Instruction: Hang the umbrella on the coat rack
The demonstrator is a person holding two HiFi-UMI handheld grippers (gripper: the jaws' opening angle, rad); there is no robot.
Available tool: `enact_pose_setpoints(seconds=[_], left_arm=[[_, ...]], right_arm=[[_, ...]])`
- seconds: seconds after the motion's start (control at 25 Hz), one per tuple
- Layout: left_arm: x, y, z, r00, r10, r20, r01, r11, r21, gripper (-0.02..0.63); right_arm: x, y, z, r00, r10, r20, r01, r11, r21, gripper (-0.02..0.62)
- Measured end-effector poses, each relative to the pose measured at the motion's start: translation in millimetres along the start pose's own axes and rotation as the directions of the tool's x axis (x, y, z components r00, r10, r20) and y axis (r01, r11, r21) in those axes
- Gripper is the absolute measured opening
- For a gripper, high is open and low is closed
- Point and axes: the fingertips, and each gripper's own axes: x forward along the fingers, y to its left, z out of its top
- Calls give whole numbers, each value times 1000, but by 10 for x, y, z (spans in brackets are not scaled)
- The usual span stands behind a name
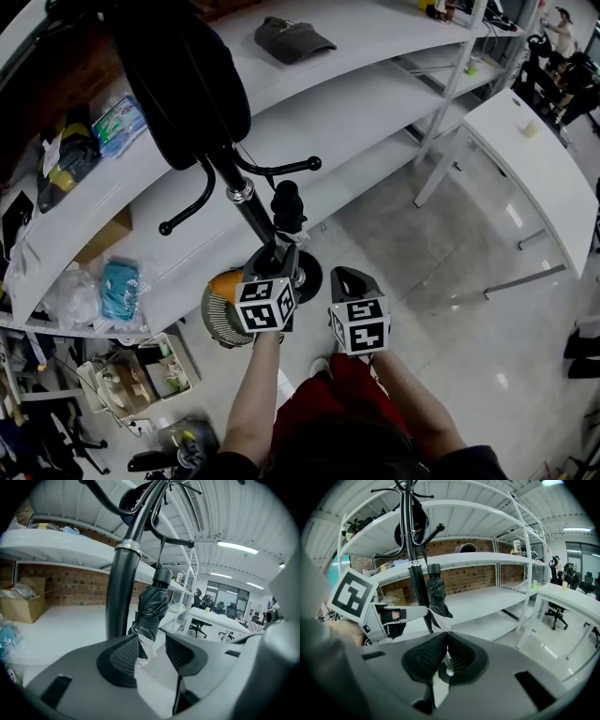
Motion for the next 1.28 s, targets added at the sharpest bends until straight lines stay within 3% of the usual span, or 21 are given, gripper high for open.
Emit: enact_pose_setpoints(seconds=[0.16, 0.4, 1.0, 1.28], left_arm=[[-187, -61, 79, 999, -5, 31, 4, 999, 33, 121], [-514, -121, 196, 996, -26, 90, 25, 1000, 16, 27], [-1180, -405, 444, 978, -112, 177, 93, 989, 115, 12], [-1504, -473, 606, 962, -152, 225, 127, 984, 124, 12]], right_arm=[[-75, 32, 108, 1000, 0, 26, 0, 1000, 1, 18], [-215, 108, 276, 997, 11, 83, -11, 1000, 5, 18], [-730, 346, 643, 967, 36, 252, -29, 999, -33, 18], [-1048, 500, 860, 935, 77, 345, -54, 996, -77, 17]])
